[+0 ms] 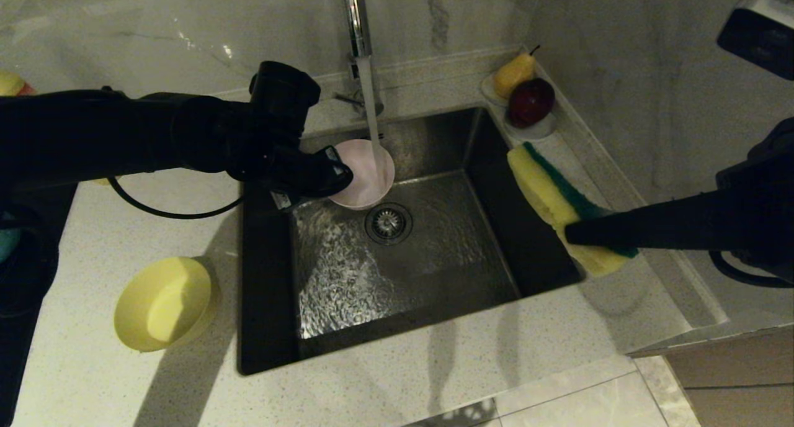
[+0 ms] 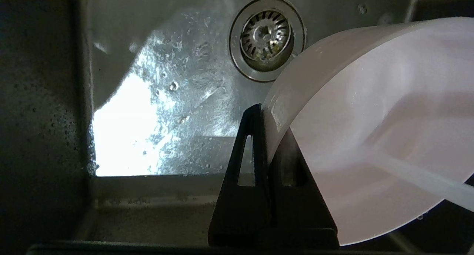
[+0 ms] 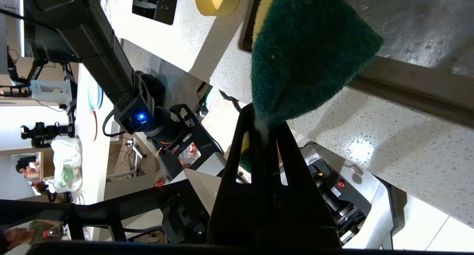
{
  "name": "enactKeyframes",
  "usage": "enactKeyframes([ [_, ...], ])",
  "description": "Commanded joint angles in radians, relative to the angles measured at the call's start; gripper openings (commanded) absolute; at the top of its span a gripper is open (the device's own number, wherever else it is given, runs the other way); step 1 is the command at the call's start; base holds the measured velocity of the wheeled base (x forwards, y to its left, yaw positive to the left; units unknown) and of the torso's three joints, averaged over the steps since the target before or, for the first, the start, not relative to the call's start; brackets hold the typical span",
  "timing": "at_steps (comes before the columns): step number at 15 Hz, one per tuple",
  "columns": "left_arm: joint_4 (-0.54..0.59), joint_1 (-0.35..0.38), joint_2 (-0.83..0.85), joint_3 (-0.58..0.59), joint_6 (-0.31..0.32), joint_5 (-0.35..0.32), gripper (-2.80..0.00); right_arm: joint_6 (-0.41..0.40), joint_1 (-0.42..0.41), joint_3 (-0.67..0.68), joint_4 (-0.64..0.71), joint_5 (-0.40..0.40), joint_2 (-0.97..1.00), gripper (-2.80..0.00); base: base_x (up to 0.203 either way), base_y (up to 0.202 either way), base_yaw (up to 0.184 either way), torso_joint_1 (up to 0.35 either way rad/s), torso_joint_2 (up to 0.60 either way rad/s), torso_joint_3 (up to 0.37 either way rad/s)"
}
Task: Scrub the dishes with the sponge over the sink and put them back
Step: Wash the bowl
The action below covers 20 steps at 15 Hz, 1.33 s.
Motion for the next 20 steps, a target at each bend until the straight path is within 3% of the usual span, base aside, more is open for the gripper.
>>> enactKeyframes([
  [1,0.004,-0.004,0.018,-0.006,-0.005,0.001,-2.80,0.002,0.000,0.001,0.003,0.002,0.003,-2.80,0.000,0.000,0.000,0.000,0.00,0.000],
  [8,0.054,-0.056,0.006,0.013,-0.054,0.001,-2.80,0.003,0.000,0.002,0.003,0.002,0.008,-2.80,0.000,0.000,0.000,0.000,0.00,0.000],
  [15,0.060,-0.056,-0.059,0.048,-0.059,0.006,-2.80,0.003,0.000,0.013,0.003,0.002,-0.006,-2.80,0.000,0.000,0.000,0.000,0.00,0.000],
  [20,-0.028,-0.019,-0.197,0.131,0.005,0.149,-2.80,0.003,-0.001,0.016,0.003,0.002,-0.001,-2.80,0.000,0.000,0.000,0.000,0.00,0.000],
])
